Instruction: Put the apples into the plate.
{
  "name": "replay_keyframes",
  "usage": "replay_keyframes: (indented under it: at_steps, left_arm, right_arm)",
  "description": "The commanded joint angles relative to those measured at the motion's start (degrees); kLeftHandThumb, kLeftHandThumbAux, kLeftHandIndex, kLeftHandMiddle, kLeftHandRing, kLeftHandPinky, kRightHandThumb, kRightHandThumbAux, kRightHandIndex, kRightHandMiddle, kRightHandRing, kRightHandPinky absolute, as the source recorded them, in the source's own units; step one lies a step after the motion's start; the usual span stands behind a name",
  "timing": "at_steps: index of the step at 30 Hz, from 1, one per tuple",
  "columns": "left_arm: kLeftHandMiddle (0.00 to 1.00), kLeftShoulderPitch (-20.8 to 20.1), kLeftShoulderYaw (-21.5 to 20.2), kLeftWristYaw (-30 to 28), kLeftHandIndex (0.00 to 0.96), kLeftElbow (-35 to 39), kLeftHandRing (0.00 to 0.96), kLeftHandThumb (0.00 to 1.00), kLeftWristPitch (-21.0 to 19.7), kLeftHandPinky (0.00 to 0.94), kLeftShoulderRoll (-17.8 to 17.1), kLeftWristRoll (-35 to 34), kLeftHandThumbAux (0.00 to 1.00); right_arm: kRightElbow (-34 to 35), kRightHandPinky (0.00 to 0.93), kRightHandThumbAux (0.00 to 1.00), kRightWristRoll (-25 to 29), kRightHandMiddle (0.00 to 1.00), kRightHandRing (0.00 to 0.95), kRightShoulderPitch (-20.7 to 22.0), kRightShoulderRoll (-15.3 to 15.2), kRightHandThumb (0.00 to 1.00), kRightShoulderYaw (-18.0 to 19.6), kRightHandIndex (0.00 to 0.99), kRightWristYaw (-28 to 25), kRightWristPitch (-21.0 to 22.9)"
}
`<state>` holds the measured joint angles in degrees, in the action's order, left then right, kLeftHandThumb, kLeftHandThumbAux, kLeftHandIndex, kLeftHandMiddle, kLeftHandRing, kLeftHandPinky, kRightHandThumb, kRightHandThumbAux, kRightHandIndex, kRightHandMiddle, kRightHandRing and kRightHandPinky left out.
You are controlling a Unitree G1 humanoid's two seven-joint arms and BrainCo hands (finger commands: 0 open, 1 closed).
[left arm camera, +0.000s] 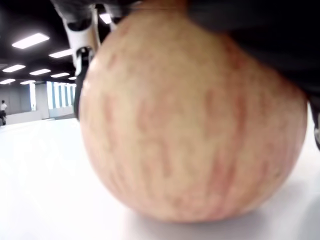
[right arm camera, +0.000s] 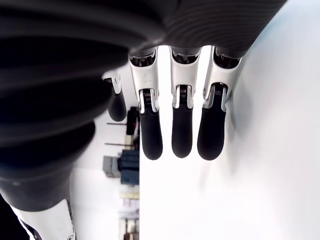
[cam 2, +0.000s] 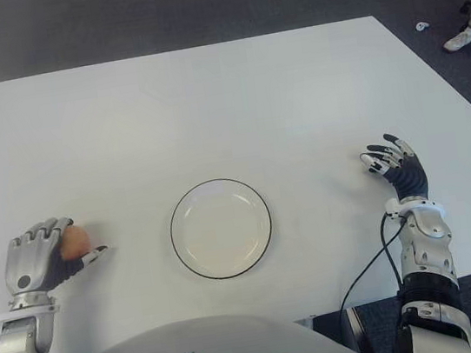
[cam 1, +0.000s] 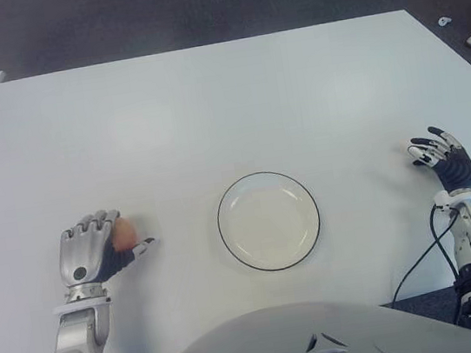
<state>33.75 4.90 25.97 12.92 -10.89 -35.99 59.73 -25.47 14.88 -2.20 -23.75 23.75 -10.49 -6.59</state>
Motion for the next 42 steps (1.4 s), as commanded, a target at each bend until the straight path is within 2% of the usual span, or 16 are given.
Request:
replay_keyframes:
  at_steps: [1, 14, 30, 42]
  left_arm:
    - [0.526, -0.22, -2.53, -2.41, 0.408, 4.05, 0.802, 0.858, 0.54, 0.774, -1.50, 1.59, 0.663]
    - [0.524, 0.90, -6.01, -13.43, 0.408, 17.91, 0.800, 0.858, 0.19, 0.746, 0.59, 5.48, 0.663]
    - [0.516, 1.15, -10.33, -17.98, 0.417, 19.66, 0.776, 0.860, 3.05, 0.723, 1.24, 6.96, 0.661]
    - [0.529, -0.21, -11.55, -17.86, 0.410, 20.03, 0.804, 0.859, 5.57, 0.782, 1.18, 9.58, 0.661]
  right_arm:
    - [-2.17, 0.299, 0.771, -0.46, 0.357, 0.329, -1.59, 2.37, 0.506, -1.08, 0.158, -0.29, 1.31]
    - [-4.17, 0.294, 0.783, -0.52, 0.346, 0.330, -1.52, 2.68, 0.477, -1.43, 0.159, -1.36, -0.07]
    - [-4.71, 0.290, 0.796, -0.91, 0.348, 0.329, -1.89, 4.15, 0.455, -1.99, 0.145, -1.05, -2.40]
    - [-3.47, 0.312, 0.805, -0.61, 0.347, 0.337, -2.75, 5.66, 0.453, -2.59, 0.138, -1.00, -3.00]
